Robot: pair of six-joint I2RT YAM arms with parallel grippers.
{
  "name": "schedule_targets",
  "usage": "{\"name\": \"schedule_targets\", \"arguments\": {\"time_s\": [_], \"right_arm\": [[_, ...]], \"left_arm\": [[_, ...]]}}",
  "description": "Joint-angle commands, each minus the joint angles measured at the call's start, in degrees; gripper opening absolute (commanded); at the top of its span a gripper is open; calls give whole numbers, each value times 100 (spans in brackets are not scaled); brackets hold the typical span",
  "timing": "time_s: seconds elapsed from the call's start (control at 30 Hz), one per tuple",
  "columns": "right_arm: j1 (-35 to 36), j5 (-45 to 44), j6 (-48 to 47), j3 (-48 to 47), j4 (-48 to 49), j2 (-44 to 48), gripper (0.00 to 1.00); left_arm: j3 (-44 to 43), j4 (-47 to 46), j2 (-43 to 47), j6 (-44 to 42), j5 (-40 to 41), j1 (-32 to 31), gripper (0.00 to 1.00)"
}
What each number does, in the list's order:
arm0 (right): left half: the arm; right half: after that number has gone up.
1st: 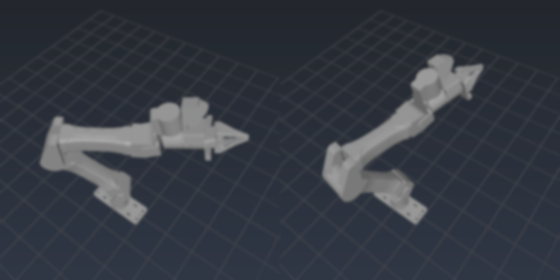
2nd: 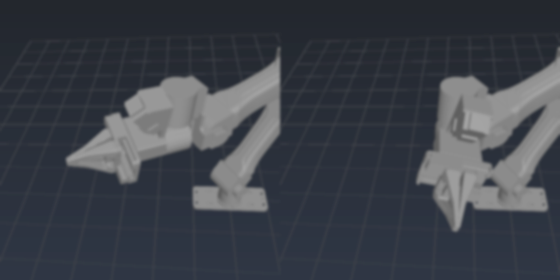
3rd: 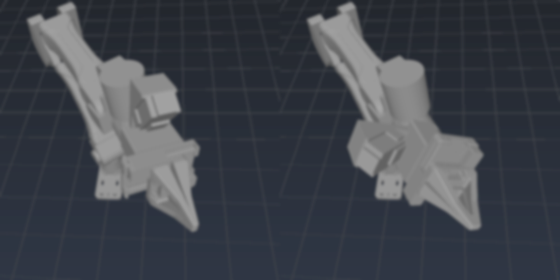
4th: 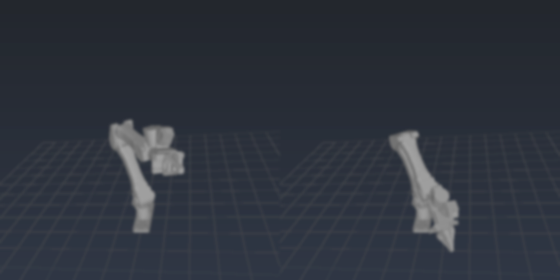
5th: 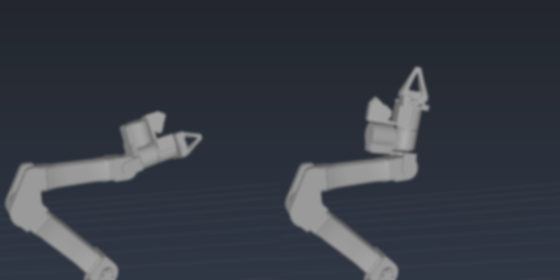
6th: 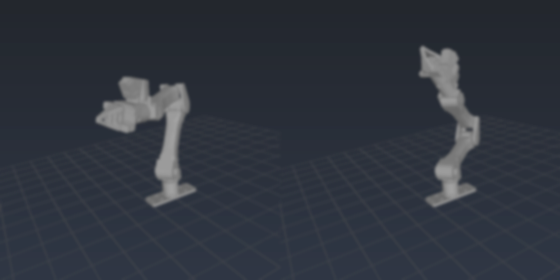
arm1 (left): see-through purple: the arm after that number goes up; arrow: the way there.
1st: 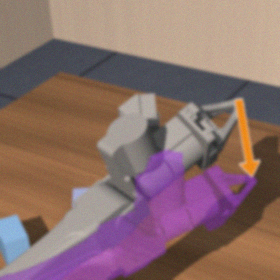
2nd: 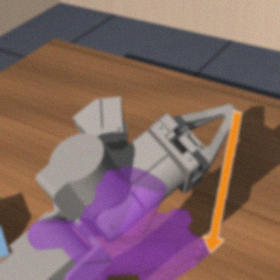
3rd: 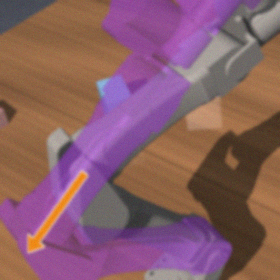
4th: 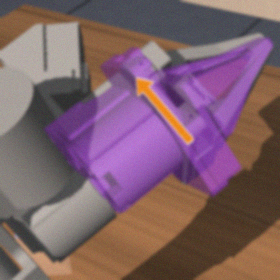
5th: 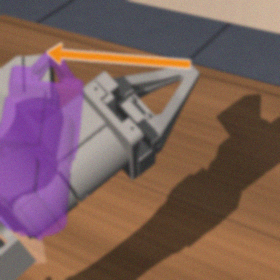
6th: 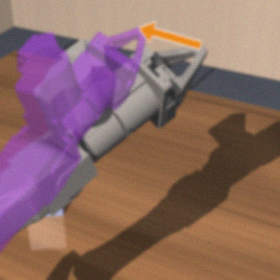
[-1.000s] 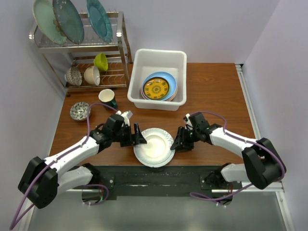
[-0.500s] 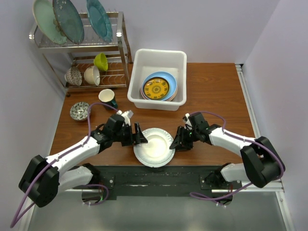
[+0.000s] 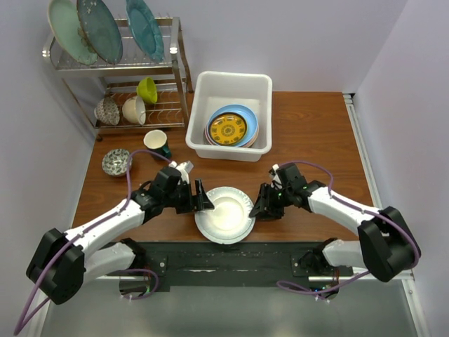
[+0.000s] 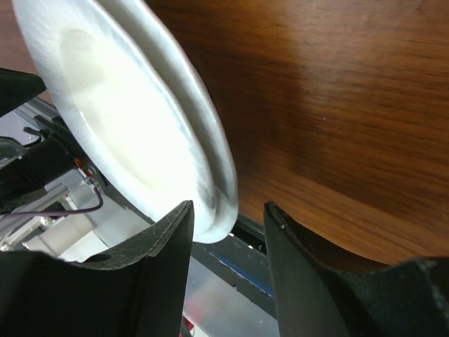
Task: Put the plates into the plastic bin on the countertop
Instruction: Pick up the plate at the center of the board.
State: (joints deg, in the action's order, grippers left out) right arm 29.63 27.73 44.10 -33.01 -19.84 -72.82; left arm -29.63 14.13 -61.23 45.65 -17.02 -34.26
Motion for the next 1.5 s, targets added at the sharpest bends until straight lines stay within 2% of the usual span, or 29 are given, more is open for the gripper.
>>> {"name": "schedule_targets", "arguments": {"time_s": [0.0, 0.17, 0.27, 0.3, 0.4, 0.83, 1.47], "right_arm": [[17, -391, -86, -311, -372, 425, 48], [17, -330, -32, -486, -363, 637, 44], [26, -215, -129, -539, -381, 427, 37], [34, -189, -121, -531, -329, 409, 32], [43, -197, -138, -495, -293, 312, 29], [113, -171, -50, -337, -29, 22, 29], [281, -145, 11, -214, 296, -286, 29]], "left_arm": [[-306, 186, 155, -39, 111, -28, 80], [-316, 222, 199, -39, 128, -28, 80], [-324, 231, 182, -47, 128, -28, 80], [-324, 248, 191, -56, 146, -28, 80], [-351, 336, 191, -100, 225, -28, 80], [-324, 380, 68, -179, 252, -28, 79], [-113, -78, -179, -100, -13, -46, 76]]}}
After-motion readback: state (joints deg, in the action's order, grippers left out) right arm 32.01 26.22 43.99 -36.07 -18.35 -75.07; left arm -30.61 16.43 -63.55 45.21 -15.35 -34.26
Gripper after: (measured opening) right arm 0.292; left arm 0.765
